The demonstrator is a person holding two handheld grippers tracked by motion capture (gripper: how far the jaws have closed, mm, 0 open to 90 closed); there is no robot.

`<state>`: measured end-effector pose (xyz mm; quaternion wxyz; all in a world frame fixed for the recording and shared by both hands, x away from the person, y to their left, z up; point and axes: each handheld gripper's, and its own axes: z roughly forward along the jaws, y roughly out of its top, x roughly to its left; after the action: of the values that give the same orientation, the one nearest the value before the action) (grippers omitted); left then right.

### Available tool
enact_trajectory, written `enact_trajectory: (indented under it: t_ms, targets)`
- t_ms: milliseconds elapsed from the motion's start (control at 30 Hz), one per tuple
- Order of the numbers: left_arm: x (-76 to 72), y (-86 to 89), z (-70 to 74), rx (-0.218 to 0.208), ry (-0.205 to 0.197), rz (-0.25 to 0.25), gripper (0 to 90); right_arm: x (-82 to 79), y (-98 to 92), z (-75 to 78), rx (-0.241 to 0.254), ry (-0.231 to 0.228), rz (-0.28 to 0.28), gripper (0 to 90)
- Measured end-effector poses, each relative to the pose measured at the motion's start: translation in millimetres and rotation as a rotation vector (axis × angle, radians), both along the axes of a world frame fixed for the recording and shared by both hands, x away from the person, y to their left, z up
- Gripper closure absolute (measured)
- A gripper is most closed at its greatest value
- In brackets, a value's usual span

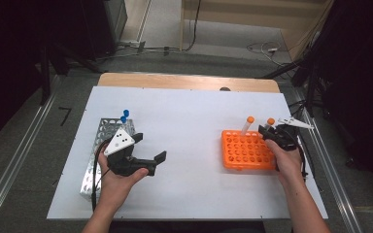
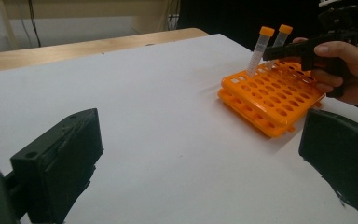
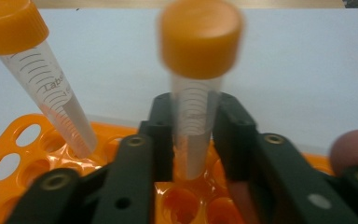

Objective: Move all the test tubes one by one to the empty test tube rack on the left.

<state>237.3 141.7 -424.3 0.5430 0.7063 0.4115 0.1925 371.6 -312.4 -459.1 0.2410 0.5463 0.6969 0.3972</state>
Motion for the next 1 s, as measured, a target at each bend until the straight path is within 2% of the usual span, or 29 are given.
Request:
enact_trajectory:
  t_ms: [100,333,500,1000]
  targets:
    - [-0.3,-0.2,0.1,0.001,-0.002,0.001,0.0,-1.7,-0.3,0.1,0.005,-0.016,0.006,71.8]
    - [-0.6,-0.8,0.8,0.0,-0.01,-0.001,0.0,-8.6,-2.3,4.1,0.011,-0.095,0.01,72.0]
    - [-1.3,-1.5,2.0,-0.001,-0.014,-0.004,0.0,-16.2,-2.9,13.4,0.015,-0.143,0.022,72.0]
    - [-4.5,-4.0,6.2,-0.004,-0.032,-0.019,0.0,-47.5,13.1,35.6,0.035,-0.184,0.144,71.9]
